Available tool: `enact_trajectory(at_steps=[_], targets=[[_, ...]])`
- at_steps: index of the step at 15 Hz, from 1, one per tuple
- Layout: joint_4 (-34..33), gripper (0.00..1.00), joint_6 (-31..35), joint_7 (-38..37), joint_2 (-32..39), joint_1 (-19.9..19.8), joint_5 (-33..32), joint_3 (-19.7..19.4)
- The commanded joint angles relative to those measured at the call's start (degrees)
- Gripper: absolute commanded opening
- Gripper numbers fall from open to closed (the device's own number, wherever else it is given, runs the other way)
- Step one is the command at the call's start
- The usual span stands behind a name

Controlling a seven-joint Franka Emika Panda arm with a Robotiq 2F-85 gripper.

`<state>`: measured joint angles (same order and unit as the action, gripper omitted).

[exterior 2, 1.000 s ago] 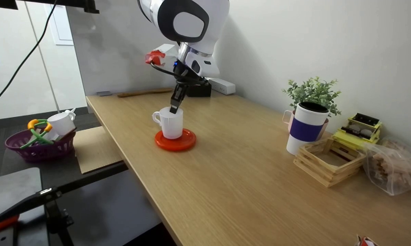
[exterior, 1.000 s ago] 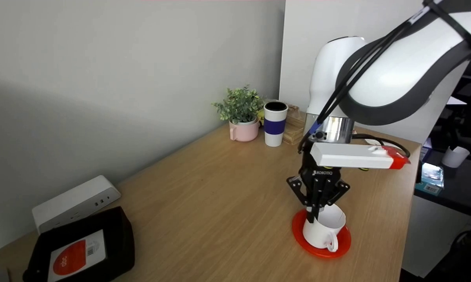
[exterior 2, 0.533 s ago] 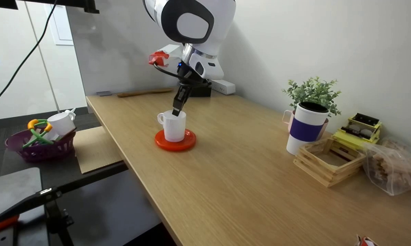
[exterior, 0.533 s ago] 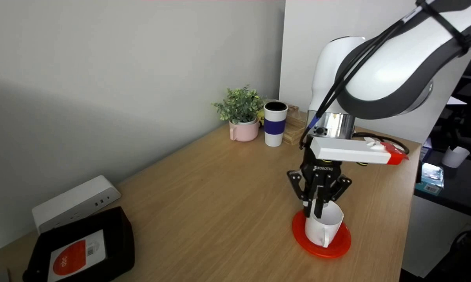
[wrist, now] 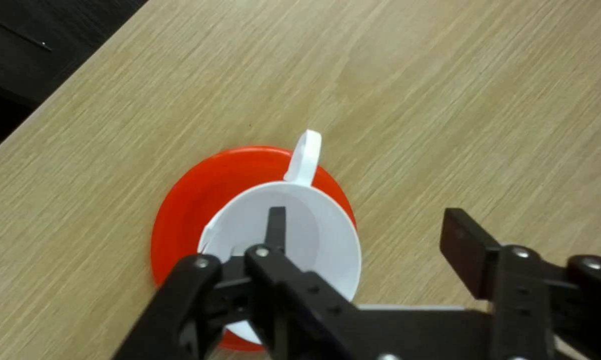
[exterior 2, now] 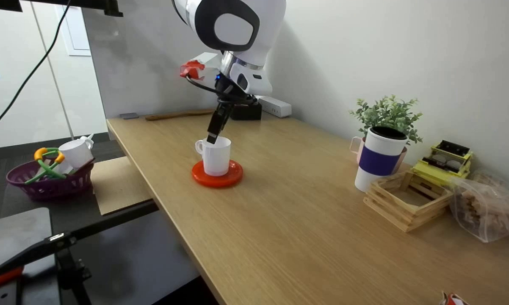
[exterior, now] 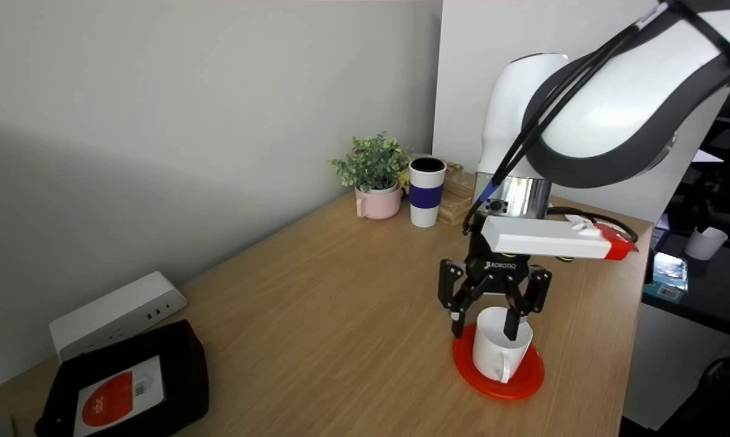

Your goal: Put the white mug on top of the orange plate

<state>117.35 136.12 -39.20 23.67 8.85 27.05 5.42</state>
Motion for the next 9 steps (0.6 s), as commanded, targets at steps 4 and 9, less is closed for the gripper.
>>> enact_trajectory(at_steps=[4, 9], targets=[[6.09, 1.0, 3.08, -4.94, -7.49, 3.26, -2.59, -0.1], [4.14, 1.0, 1.38, -5.81, -6.92, 2.78, -3.18, 0.77]])
